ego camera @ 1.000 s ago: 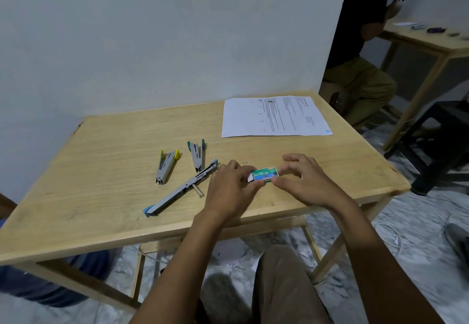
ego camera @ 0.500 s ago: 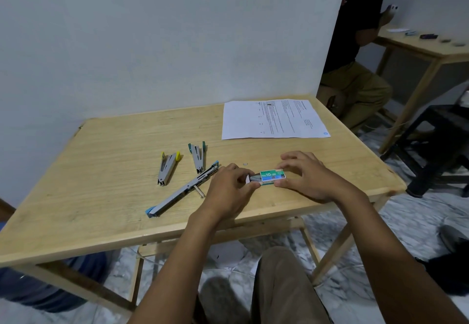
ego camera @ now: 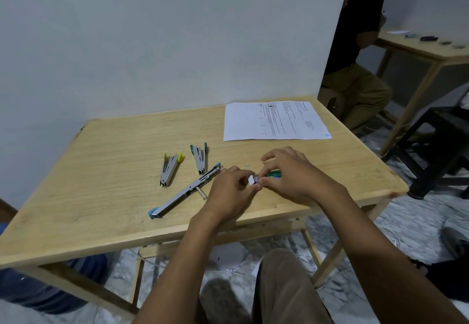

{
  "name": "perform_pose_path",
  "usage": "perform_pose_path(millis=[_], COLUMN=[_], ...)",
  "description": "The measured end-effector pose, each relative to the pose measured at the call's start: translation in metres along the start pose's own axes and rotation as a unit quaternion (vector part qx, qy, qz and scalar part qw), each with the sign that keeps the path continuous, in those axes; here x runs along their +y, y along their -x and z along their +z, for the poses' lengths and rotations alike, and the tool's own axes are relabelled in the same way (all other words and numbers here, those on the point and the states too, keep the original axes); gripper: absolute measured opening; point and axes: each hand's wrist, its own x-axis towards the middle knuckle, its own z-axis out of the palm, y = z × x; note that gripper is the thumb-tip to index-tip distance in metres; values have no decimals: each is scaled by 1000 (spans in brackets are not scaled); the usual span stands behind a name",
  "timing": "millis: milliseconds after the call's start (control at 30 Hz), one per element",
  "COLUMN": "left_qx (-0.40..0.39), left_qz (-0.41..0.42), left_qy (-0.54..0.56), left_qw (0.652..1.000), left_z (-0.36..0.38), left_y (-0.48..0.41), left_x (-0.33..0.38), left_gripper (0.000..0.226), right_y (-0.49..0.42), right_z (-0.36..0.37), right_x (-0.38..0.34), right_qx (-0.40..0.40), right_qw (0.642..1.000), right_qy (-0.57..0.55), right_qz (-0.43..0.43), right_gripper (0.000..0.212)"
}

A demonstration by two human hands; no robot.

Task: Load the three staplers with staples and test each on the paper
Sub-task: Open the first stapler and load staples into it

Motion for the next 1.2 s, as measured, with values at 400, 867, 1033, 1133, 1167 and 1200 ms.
perform_pose_path(millis=[400,867,1033,1133,1167,1200], left_qx=[-8,-6,-21,-34,-29,-12], left_qz=[1,-4,-23,-42,-46,-44], left_qy=[-19,-22,-19,40,68,83], left_qw=[1000,1000,999,998,996,996], left_z=[1,-3,-5,-12,-16,-21], left_y=[-2,2,2,6,9,12], left_x=[0,5,6,10,11,12], left_gripper=[29,33,43,55,55,52], right_y=[-9,2,16,22,24,25], right_z=[-7,-24,-29,-24,-22,-20], right_x=[-13,-7,-11,-11,-11,-11], right_qx=[-11,-14,63,85,84,84], right_qw=[999,997,977,953,944,933], right_qy=[36,-74,-202,-284,-312,-342], right_qz=[-3,23,34,62,69,75], right_gripper=[18,15,15,19,20,21])
